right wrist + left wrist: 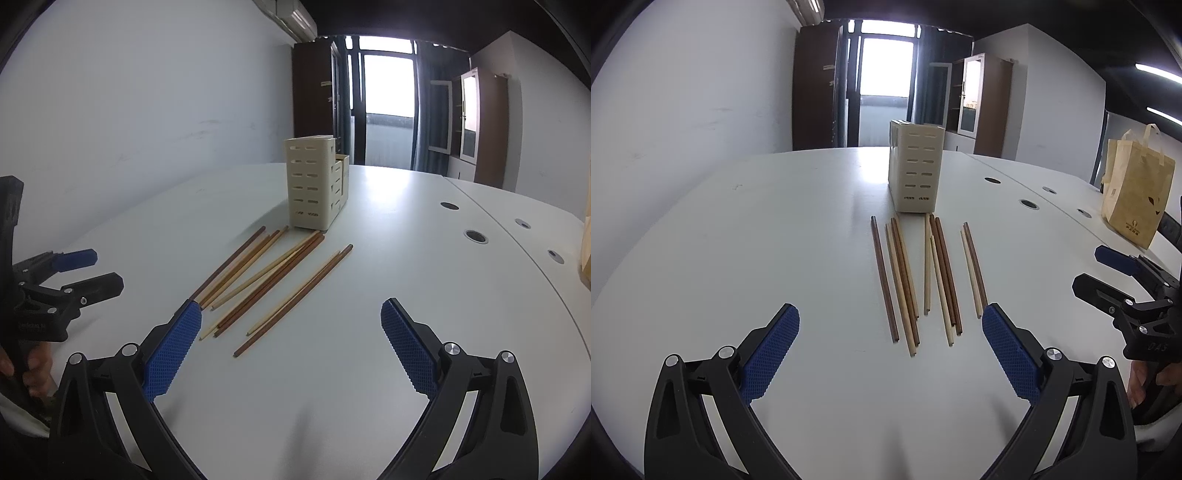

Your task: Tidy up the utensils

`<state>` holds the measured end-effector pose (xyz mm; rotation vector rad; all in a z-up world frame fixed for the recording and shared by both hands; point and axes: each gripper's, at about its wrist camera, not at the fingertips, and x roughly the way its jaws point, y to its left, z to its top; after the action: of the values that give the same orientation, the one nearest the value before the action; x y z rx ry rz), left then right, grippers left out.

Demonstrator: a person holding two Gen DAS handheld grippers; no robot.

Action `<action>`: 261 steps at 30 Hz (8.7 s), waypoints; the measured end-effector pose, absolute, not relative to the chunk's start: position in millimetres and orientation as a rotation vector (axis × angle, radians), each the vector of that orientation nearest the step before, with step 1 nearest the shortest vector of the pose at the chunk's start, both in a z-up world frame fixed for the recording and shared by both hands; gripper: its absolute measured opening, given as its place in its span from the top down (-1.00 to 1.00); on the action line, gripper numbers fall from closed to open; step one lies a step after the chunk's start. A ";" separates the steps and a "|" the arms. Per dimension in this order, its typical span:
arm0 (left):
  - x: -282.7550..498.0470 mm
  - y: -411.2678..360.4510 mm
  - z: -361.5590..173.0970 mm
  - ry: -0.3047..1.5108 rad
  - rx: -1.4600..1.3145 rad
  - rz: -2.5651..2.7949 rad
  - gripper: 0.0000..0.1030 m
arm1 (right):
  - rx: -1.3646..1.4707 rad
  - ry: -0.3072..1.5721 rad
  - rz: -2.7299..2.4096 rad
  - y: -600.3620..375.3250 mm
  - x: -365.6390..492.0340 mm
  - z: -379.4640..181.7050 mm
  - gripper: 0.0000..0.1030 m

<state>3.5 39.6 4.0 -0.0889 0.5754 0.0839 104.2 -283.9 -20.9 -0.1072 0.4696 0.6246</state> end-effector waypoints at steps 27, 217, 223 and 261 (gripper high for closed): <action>35.2 55.2 12.4 0.611 -0.099 0.087 -0.89 | -0.147 0.550 0.593 -278.4 154.0 -9.1 -0.92; 294.1 46.8 144.9 -0.045 -0.115 -0.117 0.87 | 0.115 -0.003 0.727 -190.5 362.8 140.4 0.86; 297.3 57.0 138.1 0.012 -0.125 -0.167 0.87 | 0.107 0.030 0.729 -188.8 362.1 128.9 0.86; 275.0 74.7 135.8 0.104 -0.088 -0.158 0.46 | 0.106 0.173 0.637 -201.3 355.1 104.3 0.49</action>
<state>275.0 74.7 135.8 -0.0880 0.1040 -0.1579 355.1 -201.3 104.3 0.1063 0.1731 0.6372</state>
